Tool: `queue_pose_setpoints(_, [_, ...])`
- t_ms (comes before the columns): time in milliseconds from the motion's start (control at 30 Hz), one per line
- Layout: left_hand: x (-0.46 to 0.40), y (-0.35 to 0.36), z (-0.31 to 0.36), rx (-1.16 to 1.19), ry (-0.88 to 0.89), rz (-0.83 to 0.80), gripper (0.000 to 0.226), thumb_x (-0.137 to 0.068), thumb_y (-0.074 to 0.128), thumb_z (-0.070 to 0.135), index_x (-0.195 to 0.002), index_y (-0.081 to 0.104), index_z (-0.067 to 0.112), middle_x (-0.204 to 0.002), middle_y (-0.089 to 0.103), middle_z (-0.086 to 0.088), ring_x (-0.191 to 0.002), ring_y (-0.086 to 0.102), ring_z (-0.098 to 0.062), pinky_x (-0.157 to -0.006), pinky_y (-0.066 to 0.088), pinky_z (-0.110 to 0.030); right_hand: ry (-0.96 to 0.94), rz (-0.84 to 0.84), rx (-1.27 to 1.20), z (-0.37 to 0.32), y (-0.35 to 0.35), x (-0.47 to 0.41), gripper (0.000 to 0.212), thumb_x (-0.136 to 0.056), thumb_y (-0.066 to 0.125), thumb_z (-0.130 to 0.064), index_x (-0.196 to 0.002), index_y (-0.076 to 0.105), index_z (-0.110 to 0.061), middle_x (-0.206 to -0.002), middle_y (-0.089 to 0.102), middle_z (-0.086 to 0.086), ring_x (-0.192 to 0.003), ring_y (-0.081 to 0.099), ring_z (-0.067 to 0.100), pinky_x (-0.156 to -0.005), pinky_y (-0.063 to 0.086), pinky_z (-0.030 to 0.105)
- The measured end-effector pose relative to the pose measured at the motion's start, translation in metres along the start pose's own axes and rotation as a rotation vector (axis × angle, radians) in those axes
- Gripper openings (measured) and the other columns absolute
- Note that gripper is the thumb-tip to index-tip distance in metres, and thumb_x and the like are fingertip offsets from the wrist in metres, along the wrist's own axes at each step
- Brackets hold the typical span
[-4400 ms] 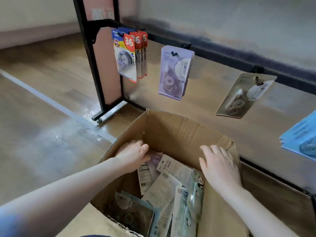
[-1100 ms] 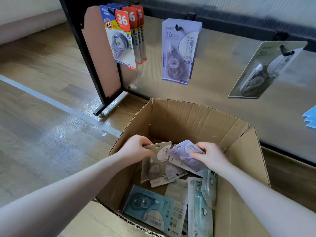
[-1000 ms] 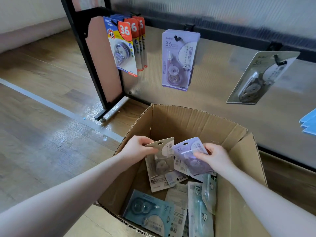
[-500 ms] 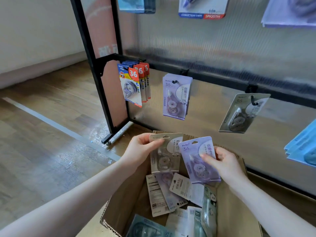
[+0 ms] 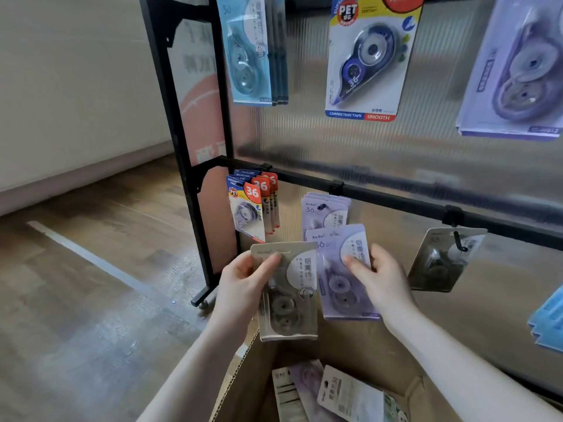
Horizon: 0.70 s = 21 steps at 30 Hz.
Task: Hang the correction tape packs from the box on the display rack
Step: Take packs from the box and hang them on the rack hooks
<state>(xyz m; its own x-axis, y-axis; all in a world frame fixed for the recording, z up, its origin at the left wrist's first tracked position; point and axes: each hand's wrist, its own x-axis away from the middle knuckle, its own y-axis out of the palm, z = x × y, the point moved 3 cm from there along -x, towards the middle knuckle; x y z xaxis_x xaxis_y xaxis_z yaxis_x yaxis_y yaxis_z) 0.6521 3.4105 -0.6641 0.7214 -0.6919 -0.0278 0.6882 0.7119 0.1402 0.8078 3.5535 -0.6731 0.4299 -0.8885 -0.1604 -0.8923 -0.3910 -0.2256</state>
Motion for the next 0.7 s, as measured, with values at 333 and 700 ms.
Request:
queue_pose_setpoints(333, [-0.025,-0.026,0.01,0.022,0.048,0.067,0.007,-0.087,0.064,0.017,-0.086,0.068,0.011,-0.072,0.072,-0.001,-0.063,0.067,-0.012,-0.052,0.054,-0.022,-0.038,0.074,-0.011,-0.015,0.026,-0.039,0.013,-0.093,0.056,-0.029,-0.089,0.06,-0.017,-0.091,0.068,0.0,-0.087,0.065,0.017,-0.073,0.054,0.041])
queue_pose_setpoints(700, [-0.033,-0.031,0.004,0.034,0.051,0.084,0.007,-0.088,0.064,0.017,-0.087,0.067,0.01,-0.067,0.071,0.004,-0.059,0.066,-0.008,-0.05,0.052,-0.019,-0.047,0.115,0.069,-0.012,0.035,-0.057,0.013,-0.092,0.058,-0.021,-0.084,0.062,-0.012,-0.085,0.068,0.004,-0.084,0.065,0.025,-0.067,0.051,0.04])
